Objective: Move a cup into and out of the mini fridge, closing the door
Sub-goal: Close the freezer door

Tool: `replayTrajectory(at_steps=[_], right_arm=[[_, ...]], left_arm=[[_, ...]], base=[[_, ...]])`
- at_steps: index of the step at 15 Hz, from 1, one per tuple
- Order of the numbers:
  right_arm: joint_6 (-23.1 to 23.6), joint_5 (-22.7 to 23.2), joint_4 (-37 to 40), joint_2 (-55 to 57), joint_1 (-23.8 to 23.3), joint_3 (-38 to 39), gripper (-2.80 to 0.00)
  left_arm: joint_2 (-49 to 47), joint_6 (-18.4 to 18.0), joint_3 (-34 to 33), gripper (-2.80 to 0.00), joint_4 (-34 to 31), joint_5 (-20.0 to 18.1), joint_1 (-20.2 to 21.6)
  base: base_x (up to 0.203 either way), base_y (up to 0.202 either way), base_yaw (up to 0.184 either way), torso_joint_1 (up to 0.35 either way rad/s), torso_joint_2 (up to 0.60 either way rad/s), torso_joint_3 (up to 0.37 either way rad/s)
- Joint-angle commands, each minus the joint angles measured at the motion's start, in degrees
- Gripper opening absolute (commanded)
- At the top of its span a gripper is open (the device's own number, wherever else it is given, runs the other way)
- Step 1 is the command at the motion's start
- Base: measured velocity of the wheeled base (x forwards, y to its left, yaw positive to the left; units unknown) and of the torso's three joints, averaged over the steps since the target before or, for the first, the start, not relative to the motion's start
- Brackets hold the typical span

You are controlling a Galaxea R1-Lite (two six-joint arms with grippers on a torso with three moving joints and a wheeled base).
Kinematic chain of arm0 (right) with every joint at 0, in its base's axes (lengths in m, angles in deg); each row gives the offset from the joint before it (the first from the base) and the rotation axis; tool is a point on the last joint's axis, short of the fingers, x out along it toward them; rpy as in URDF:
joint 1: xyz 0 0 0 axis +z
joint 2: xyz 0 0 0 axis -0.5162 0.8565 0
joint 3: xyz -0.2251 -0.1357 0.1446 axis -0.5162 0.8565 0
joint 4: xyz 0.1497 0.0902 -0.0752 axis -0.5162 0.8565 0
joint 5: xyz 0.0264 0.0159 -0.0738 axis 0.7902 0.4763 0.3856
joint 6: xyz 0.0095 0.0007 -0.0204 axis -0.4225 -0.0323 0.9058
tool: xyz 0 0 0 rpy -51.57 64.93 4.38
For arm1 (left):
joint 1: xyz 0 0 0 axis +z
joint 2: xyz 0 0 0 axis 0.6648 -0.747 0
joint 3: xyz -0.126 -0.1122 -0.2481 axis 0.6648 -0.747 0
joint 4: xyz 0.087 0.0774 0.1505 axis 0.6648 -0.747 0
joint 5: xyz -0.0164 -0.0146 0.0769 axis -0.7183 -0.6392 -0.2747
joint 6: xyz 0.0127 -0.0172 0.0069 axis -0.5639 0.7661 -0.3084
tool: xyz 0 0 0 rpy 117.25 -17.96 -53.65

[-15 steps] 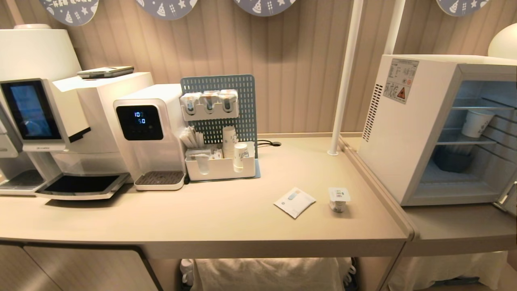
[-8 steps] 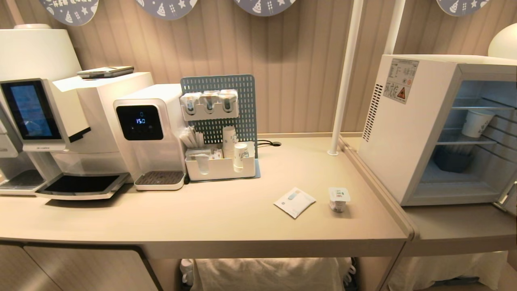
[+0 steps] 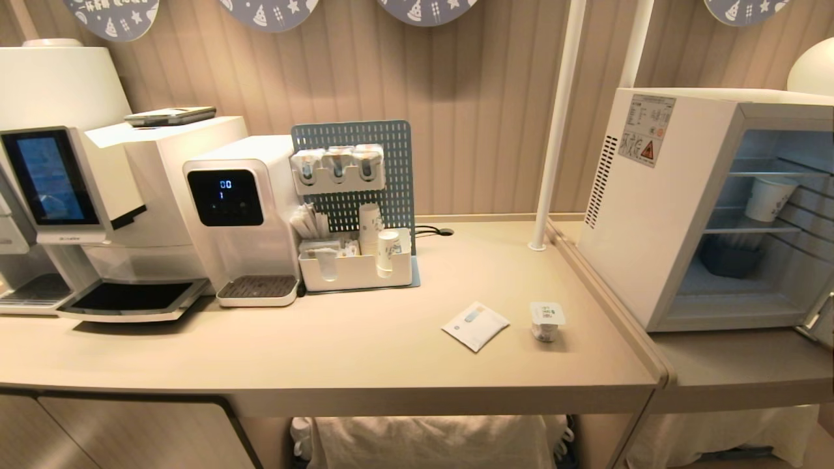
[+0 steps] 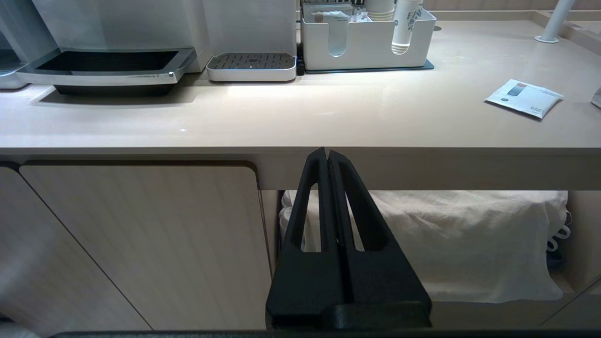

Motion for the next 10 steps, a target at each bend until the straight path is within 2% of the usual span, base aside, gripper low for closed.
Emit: replayTrajectory(at_steps=[1, 10], right_arm=[[-1.17, -0.17, -0.21, 0.0, 0.02, 0.45, -2.8], [-0.41, -0.09, -0.14, 0.18, 0.02, 0.36, -2.8]], left_arm=[[-0.07, 0.04, 0.0, -2.8, -0.03, 0.08, -0.02], [-0.07, 0.04, 0.0, -2.8, -0.03, -0.01, -0.02]], base=[[0.0, 0.0, 0.0, 0.0, 0.0, 0.0], [0.0, 0.0, 0.0, 0.0, 0.0, 0.0]])
